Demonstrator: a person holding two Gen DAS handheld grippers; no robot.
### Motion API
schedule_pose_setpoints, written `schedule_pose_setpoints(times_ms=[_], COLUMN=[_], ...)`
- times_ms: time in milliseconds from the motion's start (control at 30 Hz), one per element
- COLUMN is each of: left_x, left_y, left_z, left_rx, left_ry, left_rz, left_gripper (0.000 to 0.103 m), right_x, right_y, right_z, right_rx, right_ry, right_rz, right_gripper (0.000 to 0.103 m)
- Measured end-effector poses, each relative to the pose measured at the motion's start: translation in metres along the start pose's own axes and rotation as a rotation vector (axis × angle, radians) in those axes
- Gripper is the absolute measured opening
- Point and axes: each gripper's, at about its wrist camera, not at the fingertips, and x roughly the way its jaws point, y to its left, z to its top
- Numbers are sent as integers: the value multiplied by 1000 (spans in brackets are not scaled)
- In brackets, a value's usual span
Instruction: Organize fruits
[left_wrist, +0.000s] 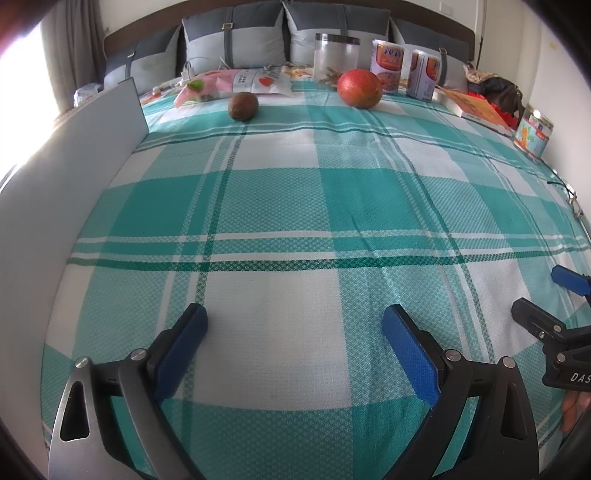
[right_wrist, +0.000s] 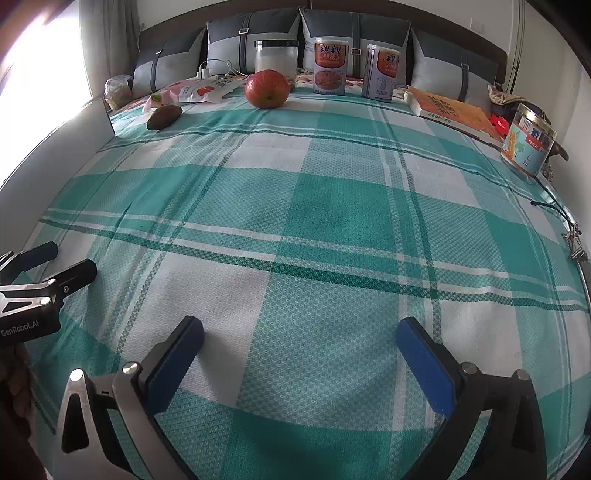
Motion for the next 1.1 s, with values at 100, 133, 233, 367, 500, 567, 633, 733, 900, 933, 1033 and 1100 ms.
schedule_pose_setpoints(times_ms=[100,133,233,367,500,567,633,733,900,933,1033,1100], left_x=[0,0,0,0,0,0,0,0,-1,-1,3,14], left_y=[0,0,1,0,0,0,0,0,5,10,28,46], left_z=[0,0,0,0,0,0,0,0,1,5,31,68], left_rx=[0,0,0,0,0,1,1,0,7,5,-63,-123], left_ry=[0,0,0,0,0,0,0,0,12,23,15,-7], left_rz=[0,1,1,1,1,1,2,0,-47,-66,-85,-96], left_gripper=[97,97,97,98,98,98,98,98,96,96,96,96], right_x=[0,0,0,0,0,0,0,0,0,0,0,-1], right_y=[0,0,0,0,0,0,0,0,0,0,0,0], right_z=[0,0,0,0,0,0,0,0,0,0,0,0], right_rx=[0,0,0,1,0,0,0,0,1,1,1,1], right_ry=[0,0,0,0,0,0,0,0,0,0,0,0], right_rz=[0,0,0,1,0,0,0,0,1,1,1,1], right_gripper=[103,103,103,103,103,103,103,103,103,103,103,103])
